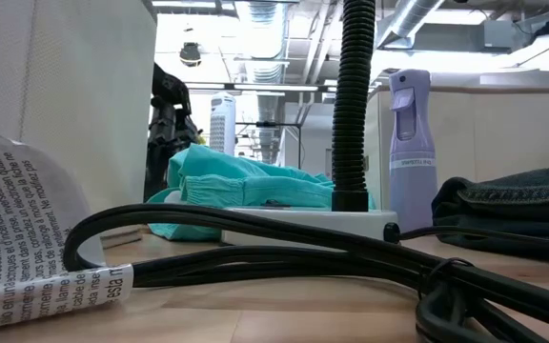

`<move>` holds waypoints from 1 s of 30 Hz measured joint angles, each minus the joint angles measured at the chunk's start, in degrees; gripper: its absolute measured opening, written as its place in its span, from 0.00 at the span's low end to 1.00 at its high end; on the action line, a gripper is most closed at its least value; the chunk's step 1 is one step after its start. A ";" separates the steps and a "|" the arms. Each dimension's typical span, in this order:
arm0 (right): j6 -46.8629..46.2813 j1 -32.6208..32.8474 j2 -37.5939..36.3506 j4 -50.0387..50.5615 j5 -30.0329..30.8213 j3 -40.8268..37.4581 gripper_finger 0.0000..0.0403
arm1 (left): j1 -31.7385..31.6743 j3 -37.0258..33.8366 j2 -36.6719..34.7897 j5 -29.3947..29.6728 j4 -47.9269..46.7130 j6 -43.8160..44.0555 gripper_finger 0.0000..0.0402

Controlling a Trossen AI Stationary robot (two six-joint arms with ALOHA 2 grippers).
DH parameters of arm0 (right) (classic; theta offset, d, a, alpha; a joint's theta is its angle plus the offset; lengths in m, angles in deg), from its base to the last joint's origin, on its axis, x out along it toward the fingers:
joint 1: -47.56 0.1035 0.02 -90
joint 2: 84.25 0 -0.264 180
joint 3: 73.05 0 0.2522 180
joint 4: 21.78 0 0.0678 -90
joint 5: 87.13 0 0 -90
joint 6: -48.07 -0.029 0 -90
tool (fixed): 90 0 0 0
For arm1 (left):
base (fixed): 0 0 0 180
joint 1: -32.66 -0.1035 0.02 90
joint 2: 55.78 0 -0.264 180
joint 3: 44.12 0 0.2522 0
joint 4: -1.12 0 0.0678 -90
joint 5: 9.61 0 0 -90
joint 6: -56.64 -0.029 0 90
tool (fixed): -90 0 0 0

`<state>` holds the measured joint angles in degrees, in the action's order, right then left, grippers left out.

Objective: Sort clothes
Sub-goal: Put the black jeans into the bottom laundry organizer

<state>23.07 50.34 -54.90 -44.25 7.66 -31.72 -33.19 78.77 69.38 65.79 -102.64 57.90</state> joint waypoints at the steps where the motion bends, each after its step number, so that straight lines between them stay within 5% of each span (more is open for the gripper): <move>1: 0.02 0.00 0.00 0.00 0.02 0.00 0.02 | 0.14 0.00 -0.57 0.08 0.00 -0.22 0.00; 30: 0.11 0.00 0.00 0.60 0.02 0.00 0.02 | 6.37 0.00 -28.33 3.03 0.00 3.51 0.00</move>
<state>23.19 50.34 -54.91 -43.65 7.69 -31.72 -26.82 78.77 41.05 68.82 -102.64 61.41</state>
